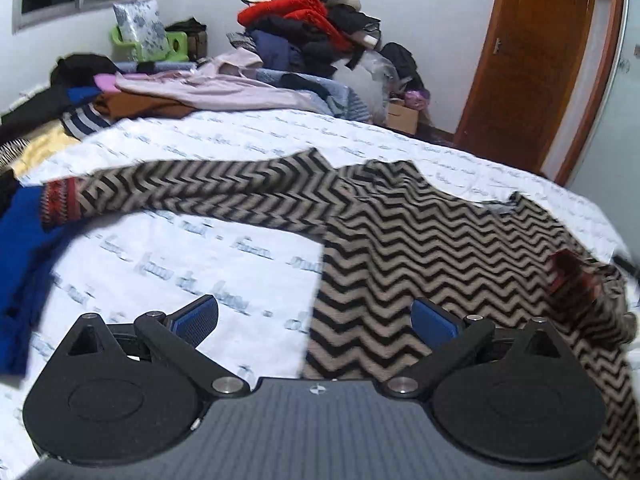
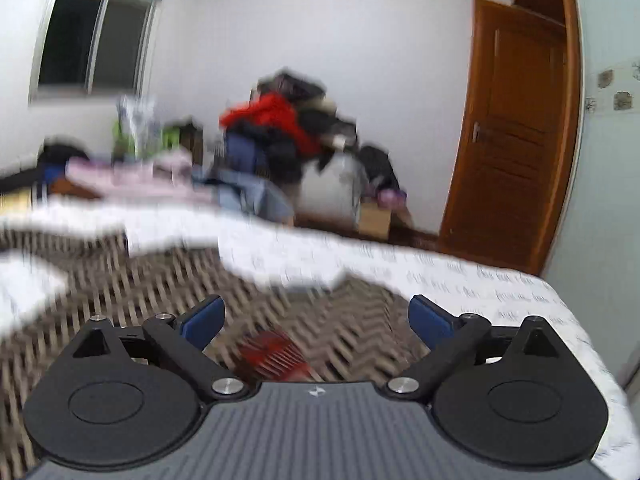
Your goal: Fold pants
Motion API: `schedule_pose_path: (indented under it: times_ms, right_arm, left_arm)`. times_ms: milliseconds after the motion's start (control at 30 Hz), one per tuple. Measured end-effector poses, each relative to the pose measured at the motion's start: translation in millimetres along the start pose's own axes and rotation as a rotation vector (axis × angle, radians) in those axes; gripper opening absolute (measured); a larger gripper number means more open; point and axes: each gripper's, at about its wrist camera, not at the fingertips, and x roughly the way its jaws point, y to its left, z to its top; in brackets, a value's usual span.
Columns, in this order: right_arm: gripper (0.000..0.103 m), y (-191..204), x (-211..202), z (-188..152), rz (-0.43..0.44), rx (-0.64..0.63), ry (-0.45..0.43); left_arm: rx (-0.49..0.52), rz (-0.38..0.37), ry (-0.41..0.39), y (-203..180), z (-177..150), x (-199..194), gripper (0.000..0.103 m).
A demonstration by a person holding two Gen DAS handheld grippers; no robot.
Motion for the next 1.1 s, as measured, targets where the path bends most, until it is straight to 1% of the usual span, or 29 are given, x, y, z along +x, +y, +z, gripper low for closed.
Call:
schedule_pose_path:
  times_ms: [33, 100, 233, 300, 333, 400, 433, 467, 500, 533, 567, 600, 633, 667, 700, 733, 800, 867, 933, 1000, 1100]
  right_arm:
    - [0.099, 3.7, -0.4, -5.6, 0.013, -0.040, 0.028]
    - [0.098, 21.1, 1.0, -15.1, 0.041, -0.193, 0.072]
    - [0.098, 62.7, 9.4, -37.5, 0.039, -0.491, 0.108]
    - [0.090, 79.1, 13.0, -51.0, 0.012, -0.619, 0.126]
    - [0.089, 85.4, 11.6, -58.2, 0.008, -0.667, 0.128]
    - [0.089, 91.9, 0.6, -65.4, 0.013, -0.707, 0.112]
    - [0.088, 93.5, -1.7, -72.1, 0.000, -0.729, 0.108]
    - [0.080, 95.2, -0.6, -77.7, -0.021, -0.754, 0.105]
    - [0.066, 98.0, 2.6, -83.5, -0.041, -0.786, 0.107]
    - [0.060, 101.6, 7.3, -89.6, -0.054, -0.825, 0.110]
    - [0.049, 103.1, 11.2, -93.6, -0.056, -0.846, 0.105]
    - [0.032, 104.0, 16.2, -96.7, -0.057, -0.856, 0.098]
    - [0.025, 104.6, 24.6, -97.4, -0.068, -0.860, 0.097]
    - [0.012, 105.4, 31.8, -98.9, -0.088, -0.869, 0.101]
    - [0.008, 104.7, 35.7, -98.6, -0.095, -0.867, 0.101]
    - [0.007, 102.3, 37.7, -96.1, -0.086, -0.836, 0.100]
    - [0.007, 92.7, 38.1, -83.7, -0.050, -0.718, 0.094]
    - [0.007, 74.9, 42.3, -62.3, -0.059, -0.592, 0.064]
    - [0.006, 48.8, 51.1, -33.6, -0.094, -0.459, 0.029]
    - [0.006, 19.8, 62.5, 2.7, -0.132, -0.330, -0.014]
    - [0.006, -9.8, 72.5, 62.0, -0.178, -0.189, -0.108]
  left_arm:
    - [-0.004, -0.016, 0.009, -3.8, -1.3, 0.5, 0.102]
    - [0.006, -0.037, 0.018, -11.8, -5.3, 0.0, 0.102]
    - [0.073, -0.046, 0.012, -22.6, -11.6, -9.6, 0.102]
    - [0.099, -0.026, -0.011, -21.1, -11.9, -16.0, 0.102]
    - [0.112, -0.007, -0.027, -19.2, -11.0, -20.5, 0.102]
    - [0.124, 0.028, -0.058, -14.0, -7.1, -26.7, 0.103]
    - [0.125, 0.047, -0.074, -11.7, -5.1, -28.6, 0.103]
    - [0.123, 0.068, -0.086, -10.2, -3.1, -28.8, 0.103]
    - [0.119, 0.080, -0.091, -9.5, -0.8, -27.9, 0.103]
    - [0.112, 0.081, -0.088, -9.5, 0.4, -25.4, 0.103]
    - [0.104, 0.069, -0.078, -9.6, 0.8, -23.1, 0.103]
    - [0.098, 0.054, -0.068, -10.0, 1.0, -21.4, 0.103]
    - [0.094, 0.031, -0.055, -11.2, -0.1, -19.6, 0.103]
    - [0.098, 0.012, -0.046, -12.1, -1.8, -19.0, 0.103]
    - [0.106, 0.002, -0.041, -12.8, -4.3, -18.2, 0.103]
    - [0.125, 0.000, -0.041, -13.3, -5.6, -17.5, 0.103]
    - [0.157, 0.028, -0.050, -12.8, -6.9, -15.0, 0.103]
    - [0.158, 0.066, -0.057, -7.1, -3.1, -11.1, 0.103]
    - [0.123, 0.077, -0.050, 1.8, 3.0, -8.0, 0.103]
    - [0.089, 0.069, -0.048, 10.3, 7.6, -8.1, 0.103]
    - [0.075, 0.086, -0.063, 18.1, 10.5, -10.1, 0.103]
